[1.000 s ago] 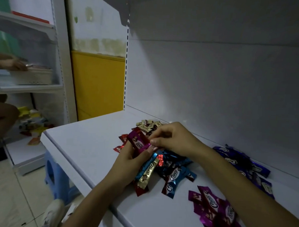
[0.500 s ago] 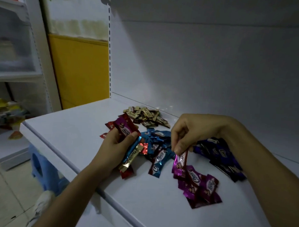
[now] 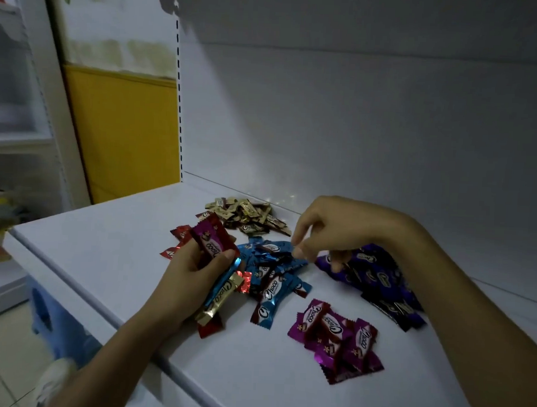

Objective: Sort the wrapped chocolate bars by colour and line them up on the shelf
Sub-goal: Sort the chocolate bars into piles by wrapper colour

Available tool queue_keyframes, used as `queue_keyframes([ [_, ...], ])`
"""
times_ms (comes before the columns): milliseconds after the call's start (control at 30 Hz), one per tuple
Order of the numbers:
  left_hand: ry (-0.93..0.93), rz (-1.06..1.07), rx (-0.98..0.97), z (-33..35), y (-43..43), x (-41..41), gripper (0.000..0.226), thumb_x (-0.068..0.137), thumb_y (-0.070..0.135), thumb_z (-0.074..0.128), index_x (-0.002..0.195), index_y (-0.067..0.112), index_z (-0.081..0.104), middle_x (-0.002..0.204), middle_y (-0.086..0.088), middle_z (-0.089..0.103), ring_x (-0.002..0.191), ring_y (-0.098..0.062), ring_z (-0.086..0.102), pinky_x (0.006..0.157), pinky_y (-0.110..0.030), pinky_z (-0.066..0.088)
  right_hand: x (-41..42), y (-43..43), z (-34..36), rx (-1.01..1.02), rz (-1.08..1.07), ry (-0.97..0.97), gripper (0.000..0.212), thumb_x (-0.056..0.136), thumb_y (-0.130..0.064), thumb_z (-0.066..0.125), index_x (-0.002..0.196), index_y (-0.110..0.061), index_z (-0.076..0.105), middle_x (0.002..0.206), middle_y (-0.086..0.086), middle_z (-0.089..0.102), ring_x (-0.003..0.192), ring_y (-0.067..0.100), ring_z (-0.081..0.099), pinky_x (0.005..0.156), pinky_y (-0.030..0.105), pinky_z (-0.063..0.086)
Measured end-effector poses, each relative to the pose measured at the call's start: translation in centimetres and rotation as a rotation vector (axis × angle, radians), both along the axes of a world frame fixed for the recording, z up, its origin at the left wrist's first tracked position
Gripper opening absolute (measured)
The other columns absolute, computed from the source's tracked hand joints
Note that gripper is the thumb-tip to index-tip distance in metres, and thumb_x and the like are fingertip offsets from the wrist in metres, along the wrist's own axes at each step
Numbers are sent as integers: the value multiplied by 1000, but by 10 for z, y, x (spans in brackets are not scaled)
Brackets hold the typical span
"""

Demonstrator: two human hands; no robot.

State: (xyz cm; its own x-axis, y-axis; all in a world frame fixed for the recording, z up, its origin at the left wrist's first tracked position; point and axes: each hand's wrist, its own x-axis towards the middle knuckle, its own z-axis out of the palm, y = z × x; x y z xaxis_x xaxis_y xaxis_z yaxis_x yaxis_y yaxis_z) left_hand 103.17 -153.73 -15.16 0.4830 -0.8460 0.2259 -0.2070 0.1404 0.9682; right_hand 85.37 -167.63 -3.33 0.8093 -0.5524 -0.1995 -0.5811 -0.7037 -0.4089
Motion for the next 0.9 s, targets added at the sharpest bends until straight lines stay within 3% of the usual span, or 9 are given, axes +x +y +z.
queue_keyframes([
  [100,-60,-30,-7,0,1,-1,21,81,38,58,101,31,56,91,10,70,80,0,69,59,-14,53,23,14,-18,-10,26,-327,22,82,-41,69,96,-25,68,73,-7,71,56,6,66,52,18,49],
  [200,-93,-79,-49,0,2,-2,22,79,38,57,100,31,57,91,19,72,85,0,69,64,-12,52,45,27,-38,-20,35,-522,35,74,-49,73,105,-34,65,89,-9,69,76,-3,62,65,18,46],
  [267,-110,-111,-72,1,3,-2,24,78,37,57,101,30,58,94,24,70,87,-1,69,67,-12,53,53,32,-49,0,63,-593,27,73,-42,77,97,-34,67,96,-13,66,86,-1,60,70,19,46],
  [367,-125,-142,-93,0,2,-2,24,84,29,59,107,29,59,101,20,70,92,-2,68,73,-16,54,58,34,-55,83,50,-732,11,76,-26,78,78,-28,67,83,-9,67,80,6,63,75,28,54],
  [500,-114,-130,-105,0,2,0,26,82,36,58,106,28,61,101,14,70,94,-7,69,74,-24,57,57,31,-52,287,-53,-875,10,83,-17,71,75,-20,66,77,-6,71,77,9,69,70,20,55],
  [567,-109,-112,-118,0,2,1,23,80,38,58,102,29,62,100,13,70,92,-6,69,71,-22,57,53,30,-50,364,-97,-878,7,84,-14,70,80,-18,66,77,-5,73,76,10,70,68,19,53],
  [633,-96,-93,-121,0,2,2,20,80,38,58,99,33,63,99,12,69,92,-3,68,69,-21,57,46,27,-47,315,-132,-826,6,85,-13,68,85,-19,66,79,-2,73,75,10,70,67,18,53],
  [833,-39,-64,-126,-2,0,3,14,88,27,61,101,33,62,92,16,68,83,-1,69,59,-18,55,0,19,-37,193,-259,-558,5,86,-11,66,91,-12,68,73,-3,68,59,-1,62,55,11,48],
  [900,-13,-82,-140,-2,0,3,15,88,25,62,99,34,62,87,20,69,83,-2,69,59,-17,54,-18,21,-35,217,-300,-463,6,86,-13,67,91,-14,69,75,-3,70,63,2,64,59,13,50],
])
